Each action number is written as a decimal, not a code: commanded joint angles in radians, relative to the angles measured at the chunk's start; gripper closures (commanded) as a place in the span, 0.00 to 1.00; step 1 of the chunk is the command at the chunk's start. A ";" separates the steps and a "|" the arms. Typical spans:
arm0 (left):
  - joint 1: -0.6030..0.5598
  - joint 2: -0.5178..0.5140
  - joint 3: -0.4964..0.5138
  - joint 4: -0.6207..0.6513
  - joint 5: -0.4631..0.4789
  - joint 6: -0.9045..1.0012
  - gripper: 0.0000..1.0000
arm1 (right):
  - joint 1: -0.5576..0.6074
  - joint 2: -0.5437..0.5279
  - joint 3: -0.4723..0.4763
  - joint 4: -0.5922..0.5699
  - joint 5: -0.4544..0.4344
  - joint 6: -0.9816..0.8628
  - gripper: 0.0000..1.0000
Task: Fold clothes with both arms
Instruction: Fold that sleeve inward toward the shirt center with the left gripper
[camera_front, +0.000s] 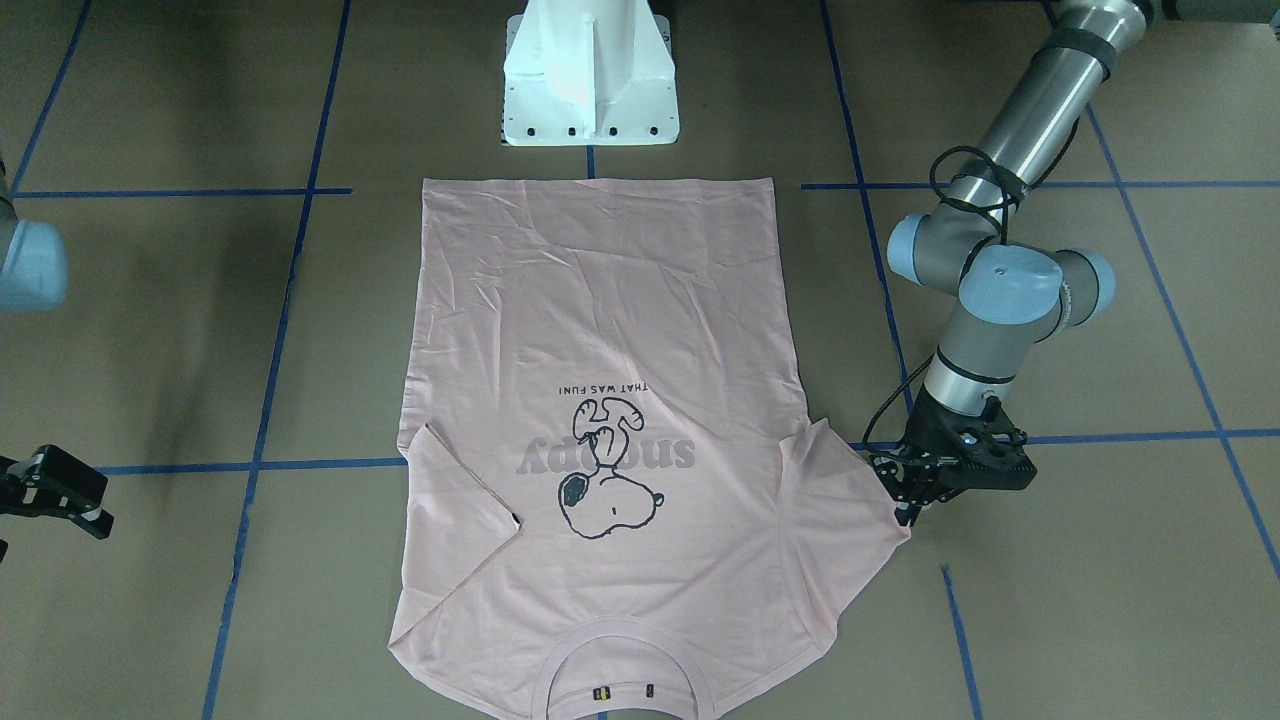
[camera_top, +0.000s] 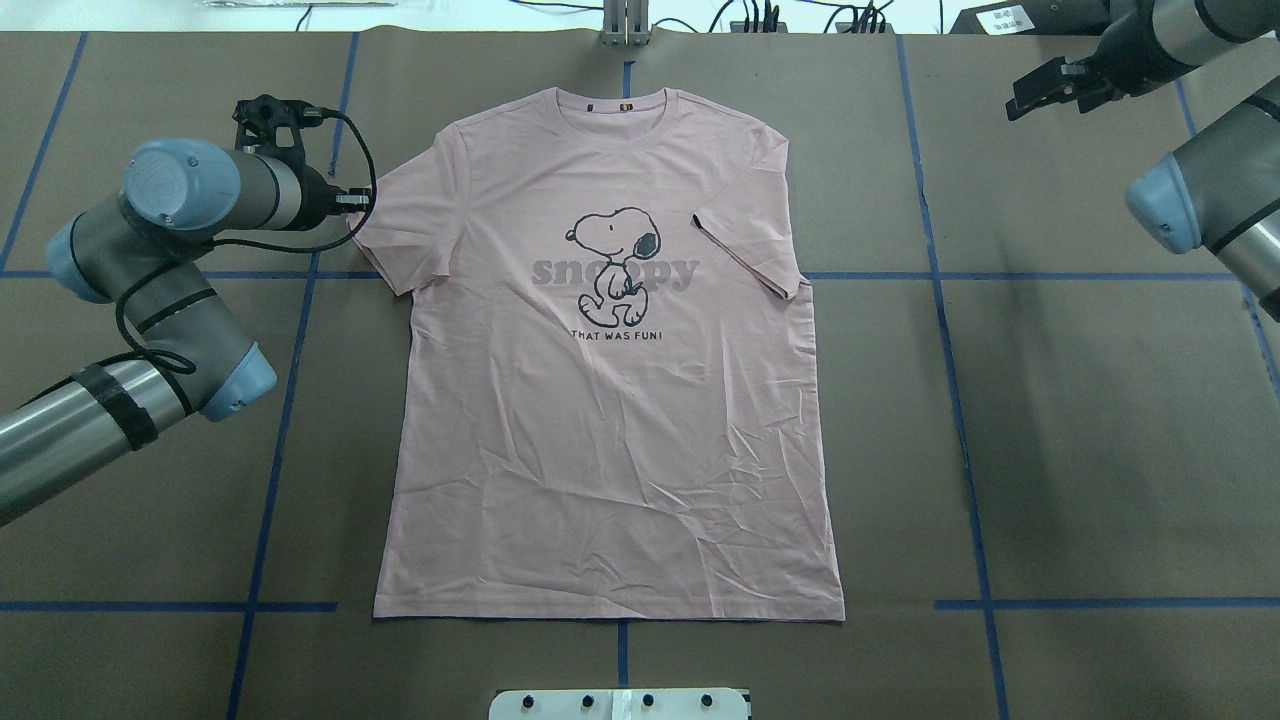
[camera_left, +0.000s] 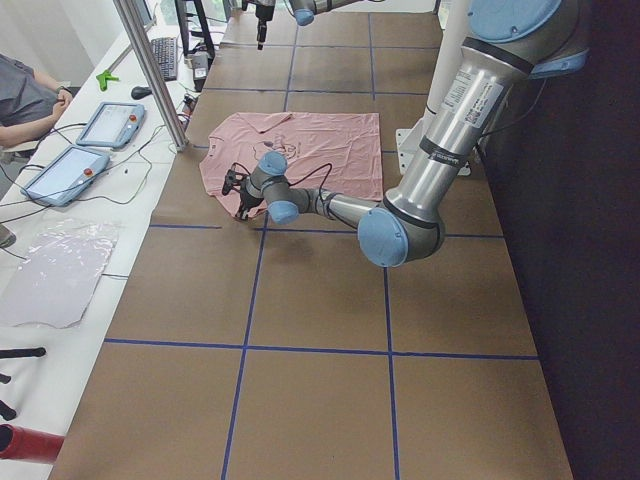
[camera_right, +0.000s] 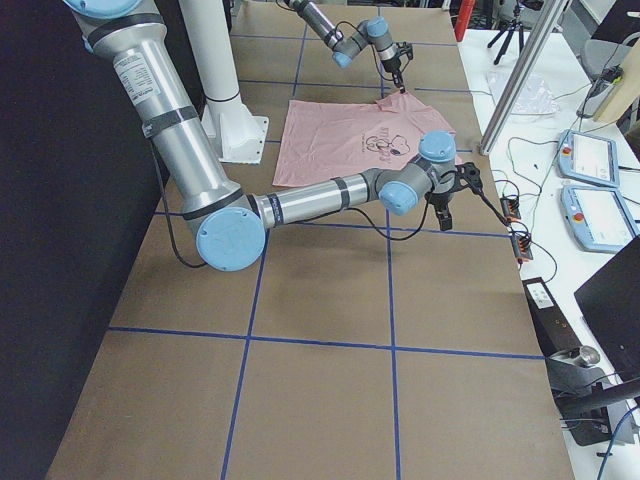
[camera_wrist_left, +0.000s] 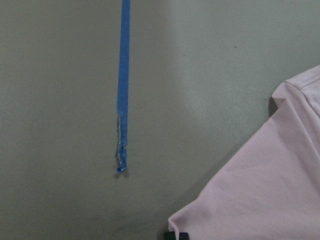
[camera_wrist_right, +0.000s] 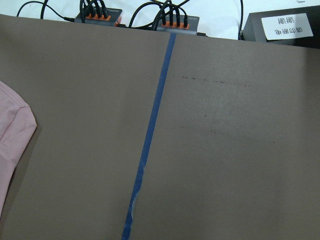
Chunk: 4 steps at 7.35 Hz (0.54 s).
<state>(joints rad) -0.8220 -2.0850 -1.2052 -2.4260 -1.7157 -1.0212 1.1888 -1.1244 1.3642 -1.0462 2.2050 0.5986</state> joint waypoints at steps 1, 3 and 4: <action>0.000 -0.035 -0.115 0.194 -0.002 -0.002 1.00 | 0.000 0.003 0.001 0.000 -0.001 0.006 0.00; 0.018 -0.165 -0.171 0.484 0.001 -0.016 1.00 | 0.000 0.005 0.001 0.000 -0.002 0.010 0.00; 0.042 -0.229 -0.156 0.561 0.002 -0.075 1.00 | 0.000 0.006 0.001 0.000 -0.002 0.010 0.00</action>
<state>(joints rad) -0.8041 -2.2292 -1.3618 -1.9969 -1.7154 -1.0478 1.1889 -1.1200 1.3652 -1.0462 2.2033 0.6081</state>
